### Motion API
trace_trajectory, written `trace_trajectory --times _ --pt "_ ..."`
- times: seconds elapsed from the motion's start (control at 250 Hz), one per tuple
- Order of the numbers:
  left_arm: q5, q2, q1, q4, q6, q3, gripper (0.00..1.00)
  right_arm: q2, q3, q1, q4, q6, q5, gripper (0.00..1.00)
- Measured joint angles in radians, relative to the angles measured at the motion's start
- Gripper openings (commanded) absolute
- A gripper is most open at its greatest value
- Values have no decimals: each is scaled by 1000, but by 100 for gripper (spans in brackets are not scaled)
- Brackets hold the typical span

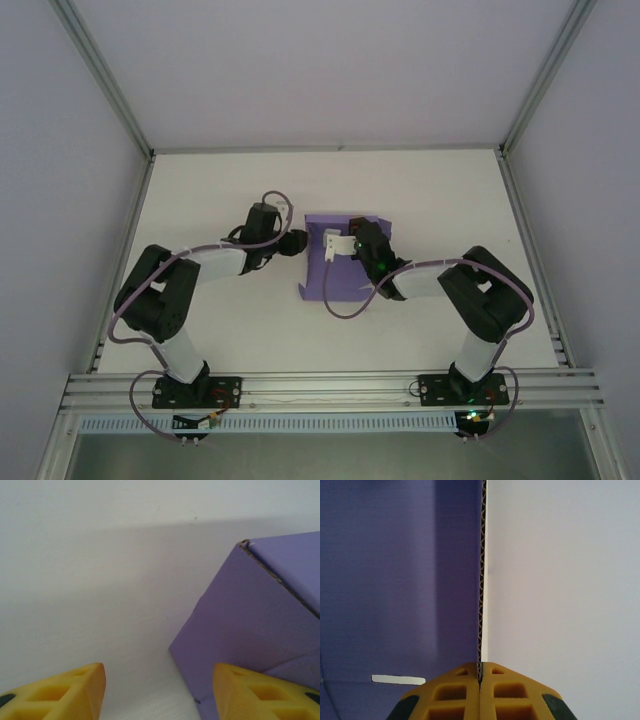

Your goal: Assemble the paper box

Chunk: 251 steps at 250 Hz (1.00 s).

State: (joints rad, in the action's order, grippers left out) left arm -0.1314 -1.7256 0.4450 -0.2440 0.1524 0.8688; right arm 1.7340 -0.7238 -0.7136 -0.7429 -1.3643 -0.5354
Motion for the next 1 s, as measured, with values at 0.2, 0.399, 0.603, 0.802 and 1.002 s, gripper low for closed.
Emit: trace_trajectory --times 0.2,0.399,0.603,0.802,1.002 --pt "-2 -40 0 -67 10 12 74 -15 -32 7 95 47 -23 0" --pt "29 -94 9 -79 27 68 80 -16 -76 15 188 94 -44 0" --pt "82 -112 32 -78 72 92 80 -16 -98 19 230 124 -66 0" --pt "171 -112 64 -77 144 97 81 -16 -129 27 292 173 -68 0" --pt "225 -117 110 -89 233 97 80 -16 -146 26 328 205 -60 0"
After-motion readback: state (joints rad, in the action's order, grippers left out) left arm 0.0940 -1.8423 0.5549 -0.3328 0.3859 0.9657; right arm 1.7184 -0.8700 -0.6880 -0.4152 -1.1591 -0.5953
